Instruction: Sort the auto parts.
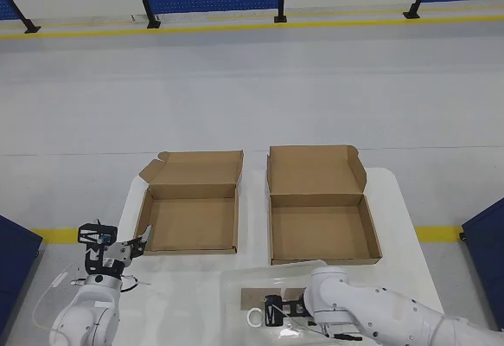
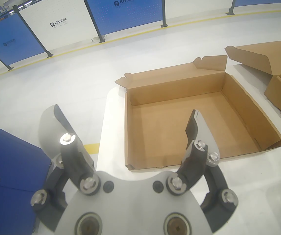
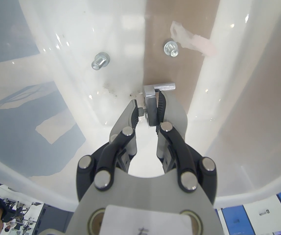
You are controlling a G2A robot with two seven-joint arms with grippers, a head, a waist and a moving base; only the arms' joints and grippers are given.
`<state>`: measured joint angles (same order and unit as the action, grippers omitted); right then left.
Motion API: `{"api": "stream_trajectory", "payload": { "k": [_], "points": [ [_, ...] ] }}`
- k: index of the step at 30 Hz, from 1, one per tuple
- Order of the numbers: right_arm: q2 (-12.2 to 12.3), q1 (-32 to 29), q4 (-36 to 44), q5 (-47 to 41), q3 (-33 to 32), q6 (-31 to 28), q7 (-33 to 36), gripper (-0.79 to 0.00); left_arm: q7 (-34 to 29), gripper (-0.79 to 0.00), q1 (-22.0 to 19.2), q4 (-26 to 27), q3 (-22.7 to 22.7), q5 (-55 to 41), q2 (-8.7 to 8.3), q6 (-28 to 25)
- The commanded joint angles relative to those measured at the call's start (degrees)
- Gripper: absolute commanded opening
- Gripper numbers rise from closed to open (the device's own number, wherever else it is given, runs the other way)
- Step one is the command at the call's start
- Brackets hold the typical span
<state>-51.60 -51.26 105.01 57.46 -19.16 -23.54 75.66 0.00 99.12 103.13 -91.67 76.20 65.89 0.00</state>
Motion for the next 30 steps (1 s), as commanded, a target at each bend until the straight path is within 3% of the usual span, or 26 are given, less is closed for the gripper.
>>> {"api": "stream_trajectory", "payload": {
  "k": [1, 21, 30],
  "points": [
    [0.31, -0.34, 0.58, 0.3, -0.69, 0.07, -0.15, -0.785, 0.0, 0.0, 0.0, 0.0, 0.0, 0.0, 0.0, 0.0],
    [3.29, -4.88, 4.79, 1.32, -7.62, -2.88, -5.69, -0.785, 0.0, 0.0, 0.0, 0.0, 0.0, 0.0, 0.0, 0.0],
    [2.73, -5.83, 3.57, 5.56, -6.84, -5.81, -9.11, -0.785, 0.0, 0.0, 0.0, 0.0, 0.0, 0.0, 0.0, 0.0]
  ]
}}
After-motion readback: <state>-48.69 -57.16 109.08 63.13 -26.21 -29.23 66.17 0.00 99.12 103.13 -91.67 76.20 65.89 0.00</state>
